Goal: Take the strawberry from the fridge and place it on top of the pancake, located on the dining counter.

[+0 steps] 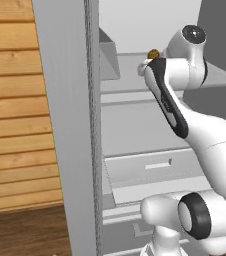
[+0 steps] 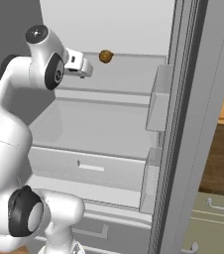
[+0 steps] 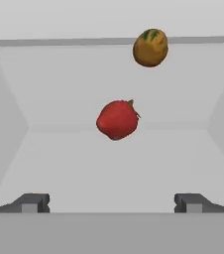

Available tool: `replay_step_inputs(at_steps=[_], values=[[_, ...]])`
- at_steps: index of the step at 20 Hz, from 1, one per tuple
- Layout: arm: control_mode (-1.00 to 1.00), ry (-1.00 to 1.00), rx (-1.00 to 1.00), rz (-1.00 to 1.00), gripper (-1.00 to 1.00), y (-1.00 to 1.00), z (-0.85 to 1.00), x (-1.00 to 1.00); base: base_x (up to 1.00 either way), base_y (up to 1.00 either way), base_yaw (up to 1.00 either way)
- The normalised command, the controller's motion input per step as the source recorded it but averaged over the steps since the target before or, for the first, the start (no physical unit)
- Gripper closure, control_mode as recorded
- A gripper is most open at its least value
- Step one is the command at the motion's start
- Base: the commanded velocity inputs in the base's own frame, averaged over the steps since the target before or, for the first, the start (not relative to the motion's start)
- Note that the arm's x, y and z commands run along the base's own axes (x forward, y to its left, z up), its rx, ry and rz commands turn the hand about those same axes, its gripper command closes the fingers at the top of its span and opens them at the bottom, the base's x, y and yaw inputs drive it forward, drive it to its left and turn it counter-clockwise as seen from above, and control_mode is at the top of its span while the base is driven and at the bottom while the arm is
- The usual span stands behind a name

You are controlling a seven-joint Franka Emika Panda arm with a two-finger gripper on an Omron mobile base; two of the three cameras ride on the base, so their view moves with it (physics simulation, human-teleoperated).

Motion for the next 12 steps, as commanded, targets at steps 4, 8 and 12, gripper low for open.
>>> replay_step_inputs(at_steps=[4, 8, 12], values=[[-1.0, 0.1, 0.0, 0.0, -1.0, -0.01, 0.0, 0.49, 0.0, 0.0, 0.0], [-1.0, 0.01, 0.0, 0.0, -1.0, -0.09, -0.05, 0.34, 0.0, 0.0, 0.0], [-1.0, -0.01, 0.0, 0.0, -1.0, -0.02, -0.17, 0.26, 0.0, 0.0, 0.0]])
